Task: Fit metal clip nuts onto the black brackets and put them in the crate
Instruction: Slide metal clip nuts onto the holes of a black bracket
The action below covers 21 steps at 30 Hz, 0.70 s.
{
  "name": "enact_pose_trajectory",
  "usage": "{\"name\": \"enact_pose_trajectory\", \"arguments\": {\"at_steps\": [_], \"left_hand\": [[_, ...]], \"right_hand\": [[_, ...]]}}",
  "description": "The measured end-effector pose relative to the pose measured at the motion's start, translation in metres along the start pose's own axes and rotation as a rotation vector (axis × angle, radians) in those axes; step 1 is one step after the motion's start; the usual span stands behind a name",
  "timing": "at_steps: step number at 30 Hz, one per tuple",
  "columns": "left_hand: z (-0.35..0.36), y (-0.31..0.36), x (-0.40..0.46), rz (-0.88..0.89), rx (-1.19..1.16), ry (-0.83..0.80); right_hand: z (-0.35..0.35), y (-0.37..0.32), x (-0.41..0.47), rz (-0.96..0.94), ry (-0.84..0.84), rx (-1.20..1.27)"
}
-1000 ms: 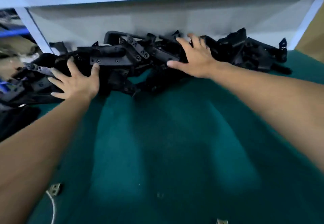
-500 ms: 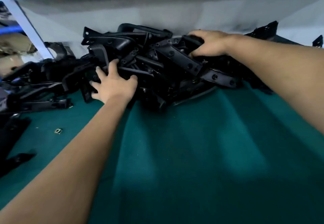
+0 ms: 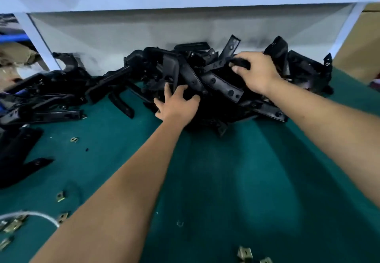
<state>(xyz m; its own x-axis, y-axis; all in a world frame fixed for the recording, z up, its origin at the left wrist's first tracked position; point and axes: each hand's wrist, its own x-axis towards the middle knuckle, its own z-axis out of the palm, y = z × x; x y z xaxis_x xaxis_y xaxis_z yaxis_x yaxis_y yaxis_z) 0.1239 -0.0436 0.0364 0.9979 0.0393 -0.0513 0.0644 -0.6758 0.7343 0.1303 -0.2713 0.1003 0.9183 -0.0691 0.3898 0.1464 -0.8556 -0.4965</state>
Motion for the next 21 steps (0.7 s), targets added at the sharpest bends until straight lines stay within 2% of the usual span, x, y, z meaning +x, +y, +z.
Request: {"name": "enact_pose_trajectory", "arguments": {"at_steps": [3, 8, 12, 13, 16, 18, 19, 21], "left_hand": [[0.009, -0.002, -0.029, 0.054, -0.074, 0.006], [0.011, -0.003, -0.073, 0.131, -0.009, 0.009], [-0.007, -0.011, -0.088, 0.141, -0.357, -0.068], [-0.012, -0.014, -0.093, 0.157, -0.425, -0.039], [-0.018, -0.024, -0.119, 0.271, -0.364, 0.179], [-0.022, -0.026, -0.136, 0.273, -0.485, 0.281], [-0.024, -0.026, -0.146, 0.223, -0.62, 0.263], [-0.028, -0.023, -0.164, 0.09, -0.92, 0.102]], "right_hand": [[0.001, -0.024, -0.027, -0.037, 0.032, 0.002], [0.001, -0.046, -0.065, -0.094, -0.021, -0.049], [-0.015, -0.05, -0.089, -0.118, -0.043, 0.023], [-0.019, -0.053, -0.094, -0.172, 0.013, 0.004], [-0.029, -0.066, -0.117, -0.314, 0.284, -0.105], [-0.031, -0.079, -0.134, -0.343, 0.453, -0.017], [-0.031, -0.087, -0.145, -0.346, 0.516, 0.098], [-0.028, -0.101, -0.169, -0.341, 0.581, 0.349]]}}
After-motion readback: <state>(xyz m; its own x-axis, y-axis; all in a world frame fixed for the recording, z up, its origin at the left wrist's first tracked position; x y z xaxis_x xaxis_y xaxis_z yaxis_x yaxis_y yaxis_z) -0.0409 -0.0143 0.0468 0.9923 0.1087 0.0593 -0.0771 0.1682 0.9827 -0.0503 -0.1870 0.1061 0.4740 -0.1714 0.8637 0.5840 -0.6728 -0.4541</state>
